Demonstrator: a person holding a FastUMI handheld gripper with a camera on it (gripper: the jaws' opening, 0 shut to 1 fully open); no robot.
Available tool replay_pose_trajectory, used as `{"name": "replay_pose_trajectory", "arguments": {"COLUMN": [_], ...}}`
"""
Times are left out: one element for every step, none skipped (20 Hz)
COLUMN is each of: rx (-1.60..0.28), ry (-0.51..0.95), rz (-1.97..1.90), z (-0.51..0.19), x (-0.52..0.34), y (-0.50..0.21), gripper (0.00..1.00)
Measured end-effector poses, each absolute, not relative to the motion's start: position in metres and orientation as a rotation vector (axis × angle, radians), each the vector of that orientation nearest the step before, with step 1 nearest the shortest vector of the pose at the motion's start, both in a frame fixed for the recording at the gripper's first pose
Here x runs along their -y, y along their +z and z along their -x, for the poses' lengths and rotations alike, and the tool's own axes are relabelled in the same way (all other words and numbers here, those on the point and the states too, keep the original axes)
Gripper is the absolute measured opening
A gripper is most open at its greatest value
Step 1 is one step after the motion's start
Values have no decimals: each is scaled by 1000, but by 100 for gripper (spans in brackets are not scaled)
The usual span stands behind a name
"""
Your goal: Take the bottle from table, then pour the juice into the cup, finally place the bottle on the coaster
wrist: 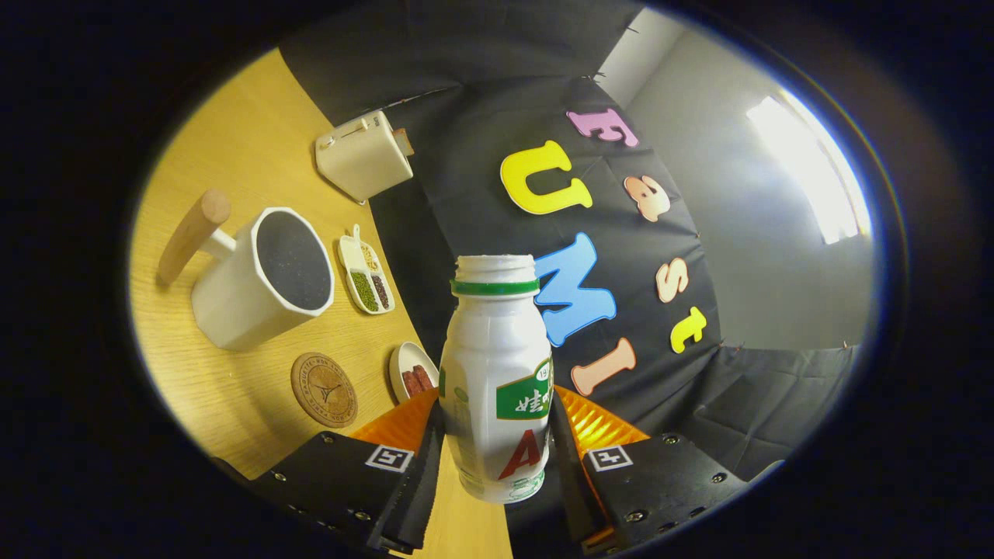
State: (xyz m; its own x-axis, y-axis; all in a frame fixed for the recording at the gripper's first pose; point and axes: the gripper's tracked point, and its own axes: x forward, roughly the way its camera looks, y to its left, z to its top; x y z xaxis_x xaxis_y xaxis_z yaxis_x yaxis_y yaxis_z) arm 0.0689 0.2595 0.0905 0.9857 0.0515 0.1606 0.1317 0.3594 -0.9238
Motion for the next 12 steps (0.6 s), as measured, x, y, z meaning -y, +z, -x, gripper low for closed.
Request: {"name": "replay_pose_trajectory", "arguments": {"rx": [177,185,191,197,200,202,205,206,210,213,217,220], "ry": [-58,-60,-65,-66,-64,-61,-57,-57,-58,-60,-66,-71], "rz": [1231,1261,1290,1315,1336,1348,1358,1370,1382,1399,1424,1446], "z": [-68,-67,-66,-65,-66,-65,-66,-67,-66,-66,-66,-65], "x": [-261,-264,-266,-269,-272,-274,-277,-279,-281,-283,-284,-284], "y": [91,90,90,90,89,88,88,87,86,85,85,86], "gripper": [67,67,67,67,67,67,67,67,67,67,67,67]}}
